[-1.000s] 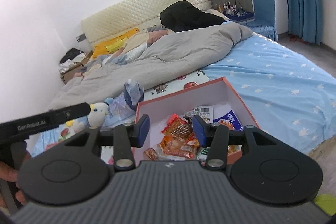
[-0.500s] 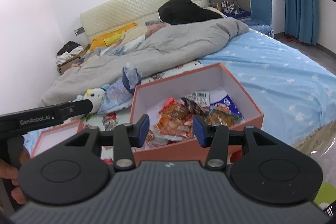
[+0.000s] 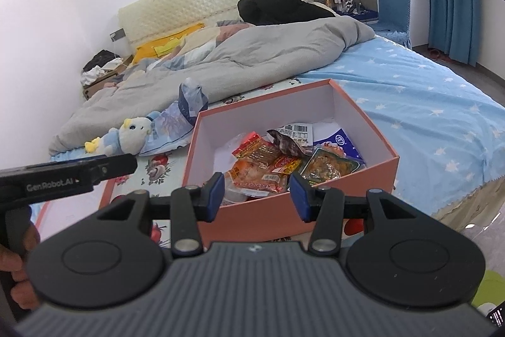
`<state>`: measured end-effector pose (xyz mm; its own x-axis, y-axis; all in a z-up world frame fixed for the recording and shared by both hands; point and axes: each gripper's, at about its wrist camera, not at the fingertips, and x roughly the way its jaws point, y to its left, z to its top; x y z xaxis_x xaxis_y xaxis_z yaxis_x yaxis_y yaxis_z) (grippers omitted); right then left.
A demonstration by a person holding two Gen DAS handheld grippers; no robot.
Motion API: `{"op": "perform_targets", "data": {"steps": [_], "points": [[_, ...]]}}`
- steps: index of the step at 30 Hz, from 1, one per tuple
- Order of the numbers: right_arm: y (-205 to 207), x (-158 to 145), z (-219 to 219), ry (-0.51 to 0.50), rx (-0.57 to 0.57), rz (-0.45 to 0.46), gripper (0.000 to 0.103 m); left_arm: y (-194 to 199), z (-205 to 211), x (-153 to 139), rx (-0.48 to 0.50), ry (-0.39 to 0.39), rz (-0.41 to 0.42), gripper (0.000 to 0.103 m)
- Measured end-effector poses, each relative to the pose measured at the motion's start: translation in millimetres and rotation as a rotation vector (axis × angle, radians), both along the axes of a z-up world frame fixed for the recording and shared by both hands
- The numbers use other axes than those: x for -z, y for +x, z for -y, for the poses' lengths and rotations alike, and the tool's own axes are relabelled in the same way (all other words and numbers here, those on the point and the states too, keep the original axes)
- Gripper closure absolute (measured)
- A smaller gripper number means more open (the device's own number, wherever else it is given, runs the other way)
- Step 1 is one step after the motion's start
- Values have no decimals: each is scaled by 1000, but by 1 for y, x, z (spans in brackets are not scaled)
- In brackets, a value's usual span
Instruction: Organize snacks
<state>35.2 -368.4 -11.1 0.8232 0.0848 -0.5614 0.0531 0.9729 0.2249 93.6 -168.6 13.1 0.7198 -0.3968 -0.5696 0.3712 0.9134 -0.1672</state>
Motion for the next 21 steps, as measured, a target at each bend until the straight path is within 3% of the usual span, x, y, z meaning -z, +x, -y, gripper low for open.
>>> {"op": "perform_targets", "data": {"steps": [2, 4, 7, 21], "points": [[-1, -1, -1, -15, 3, 6, 52, -1, 3, -1, 2, 21, 8, 29], [-1, -2, 3, -9, 12, 10, 16, -4, 8, -4, -20, 69, 41, 6], [-3, -4, 7, -25, 37, 32, 0, -6, 6, -6, -40, 76, 61, 3], [-4, -8, 5, -79, 47, 42, 0, 1, -9, -5, -86, 43, -6, 1]]}}
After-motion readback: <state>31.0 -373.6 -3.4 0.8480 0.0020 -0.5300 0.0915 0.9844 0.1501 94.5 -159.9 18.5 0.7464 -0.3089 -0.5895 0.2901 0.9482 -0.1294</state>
